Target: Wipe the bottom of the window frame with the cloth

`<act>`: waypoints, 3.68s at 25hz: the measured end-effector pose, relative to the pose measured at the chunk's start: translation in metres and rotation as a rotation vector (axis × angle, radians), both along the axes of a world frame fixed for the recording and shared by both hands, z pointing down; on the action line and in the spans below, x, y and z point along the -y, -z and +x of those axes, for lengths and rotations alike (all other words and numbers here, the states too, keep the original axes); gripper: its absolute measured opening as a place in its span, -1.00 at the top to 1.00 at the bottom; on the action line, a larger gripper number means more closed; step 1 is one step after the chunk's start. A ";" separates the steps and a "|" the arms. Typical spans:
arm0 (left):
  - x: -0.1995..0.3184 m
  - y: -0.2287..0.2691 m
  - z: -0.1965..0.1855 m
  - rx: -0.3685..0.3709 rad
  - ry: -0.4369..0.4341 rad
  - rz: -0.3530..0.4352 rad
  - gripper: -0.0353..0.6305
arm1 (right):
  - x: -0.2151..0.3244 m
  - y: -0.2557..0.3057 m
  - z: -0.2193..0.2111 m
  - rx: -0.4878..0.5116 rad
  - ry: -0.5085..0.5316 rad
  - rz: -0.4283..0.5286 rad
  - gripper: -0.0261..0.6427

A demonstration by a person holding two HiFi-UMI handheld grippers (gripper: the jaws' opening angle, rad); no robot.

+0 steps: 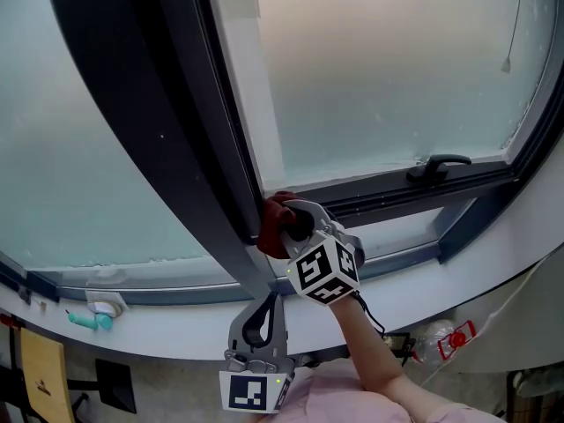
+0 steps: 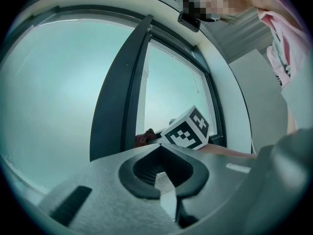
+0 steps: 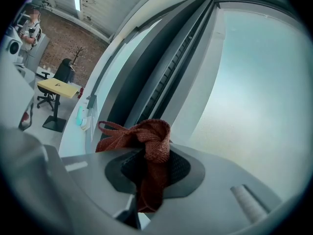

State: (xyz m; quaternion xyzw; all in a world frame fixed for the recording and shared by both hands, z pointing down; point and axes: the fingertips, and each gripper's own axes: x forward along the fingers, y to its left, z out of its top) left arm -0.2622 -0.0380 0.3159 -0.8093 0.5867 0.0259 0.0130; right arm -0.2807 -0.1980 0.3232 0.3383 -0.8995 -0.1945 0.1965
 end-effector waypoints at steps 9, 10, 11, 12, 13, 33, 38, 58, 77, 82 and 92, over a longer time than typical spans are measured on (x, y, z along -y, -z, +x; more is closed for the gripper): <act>-0.002 0.002 -0.008 -0.013 0.004 0.013 0.90 | 0.003 -0.002 0.016 -0.012 -0.054 -0.006 0.73; -0.002 0.002 -0.007 -0.014 0.001 0.013 0.90 | 0.003 -0.002 0.018 -0.010 -0.057 -0.009 0.73; -0.001 0.002 -0.007 -0.016 -0.002 0.011 0.90 | 0.004 -0.002 0.020 -0.009 -0.062 -0.013 0.73; -0.001 0.002 -0.007 -0.017 -0.002 0.009 0.90 | 0.005 -0.002 0.022 -0.007 -0.066 -0.016 0.73; -0.001 0.002 -0.007 -0.019 -0.002 0.008 0.90 | 0.006 -0.001 0.025 -0.003 -0.071 -0.018 0.73; 0.001 0.001 0.000 -0.018 -0.017 0.012 0.90 | 0.016 -0.002 0.063 0.025 -0.129 -0.041 0.73; 0.000 0.003 0.003 -0.019 -0.023 0.013 0.90 | 0.018 -0.002 0.072 0.033 -0.146 -0.043 0.73; 0.003 0.001 0.010 -0.021 -0.031 0.013 0.90 | 0.028 -0.003 0.116 0.067 -0.231 -0.054 0.72; 0.007 0.000 0.016 -0.017 -0.032 0.008 0.90 | 0.034 -0.003 0.143 0.085 -0.274 -0.064 0.72; 0.008 0.001 0.018 -0.016 -0.026 0.011 0.90 | 0.035 -0.003 0.148 0.090 -0.274 -0.068 0.72; 0.011 0.001 0.033 -0.008 -0.029 0.008 0.90 | 0.039 -0.003 0.164 0.096 -0.272 -0.070 0.72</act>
